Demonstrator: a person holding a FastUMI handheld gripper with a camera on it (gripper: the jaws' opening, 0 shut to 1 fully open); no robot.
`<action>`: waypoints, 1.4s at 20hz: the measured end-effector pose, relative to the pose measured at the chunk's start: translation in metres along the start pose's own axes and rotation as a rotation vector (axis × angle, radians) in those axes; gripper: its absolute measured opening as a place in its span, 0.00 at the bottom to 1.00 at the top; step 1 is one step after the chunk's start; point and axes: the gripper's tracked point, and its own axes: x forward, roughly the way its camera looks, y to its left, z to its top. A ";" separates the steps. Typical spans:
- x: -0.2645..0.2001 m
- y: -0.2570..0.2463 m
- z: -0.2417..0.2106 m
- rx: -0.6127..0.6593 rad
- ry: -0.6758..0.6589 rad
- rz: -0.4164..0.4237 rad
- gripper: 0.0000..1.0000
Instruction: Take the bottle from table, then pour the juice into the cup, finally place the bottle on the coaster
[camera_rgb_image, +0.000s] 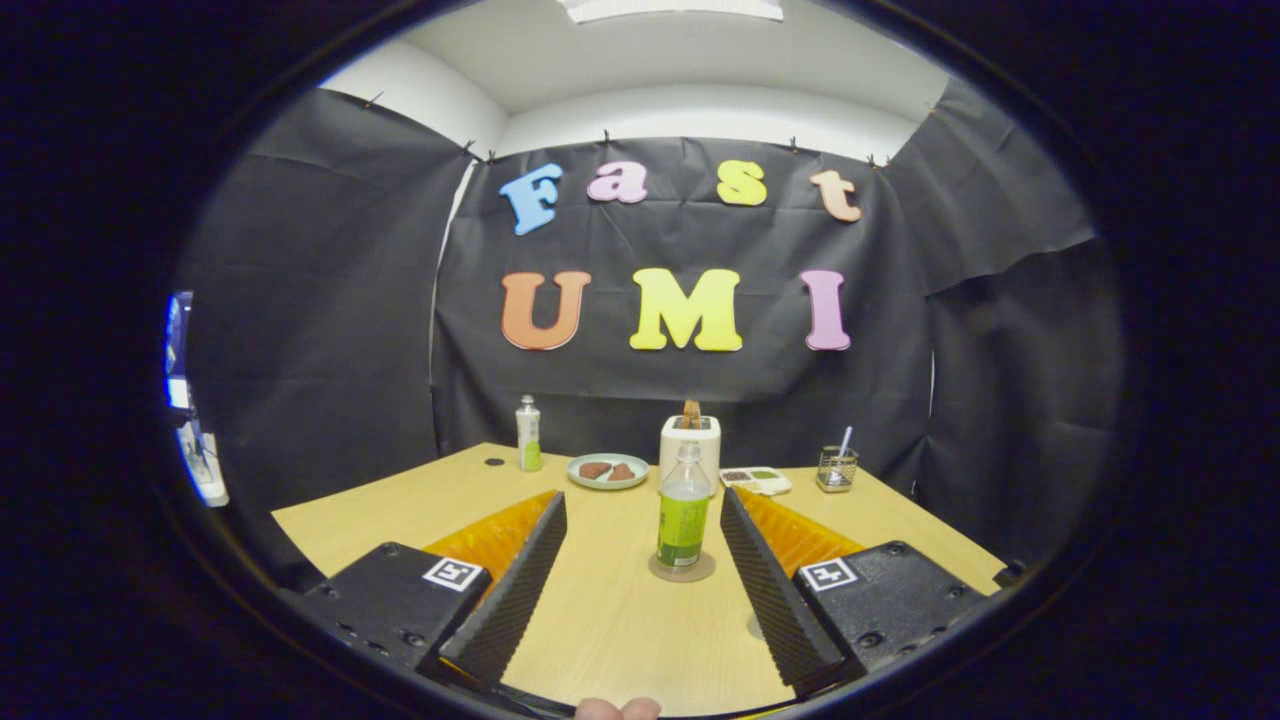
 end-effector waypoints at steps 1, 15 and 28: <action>-0.004 -0.001 -0.002 0.010 0.003 0.001 1.00; -0.016 -0.009 0.013 0.000 -0.066 -0.031 1.00; -0.018 -0.014 0.013 0.012 -0.081 -0.032 1.00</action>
